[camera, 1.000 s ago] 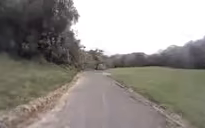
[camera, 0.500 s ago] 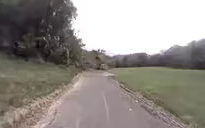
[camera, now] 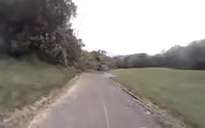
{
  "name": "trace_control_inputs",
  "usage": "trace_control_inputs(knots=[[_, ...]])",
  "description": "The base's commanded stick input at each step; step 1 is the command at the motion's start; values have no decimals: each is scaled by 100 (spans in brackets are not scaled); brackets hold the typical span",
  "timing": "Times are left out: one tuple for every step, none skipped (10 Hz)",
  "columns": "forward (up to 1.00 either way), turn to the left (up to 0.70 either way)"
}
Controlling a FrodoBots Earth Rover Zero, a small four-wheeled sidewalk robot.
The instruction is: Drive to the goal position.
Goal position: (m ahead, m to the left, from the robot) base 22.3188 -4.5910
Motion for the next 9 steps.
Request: trace_control_inputs(knots=[[85, 0], [85, 0], [85, 0], [85, 0], [85, 0], [85, 0], [85, 0], [85, 0], [85, 0]])
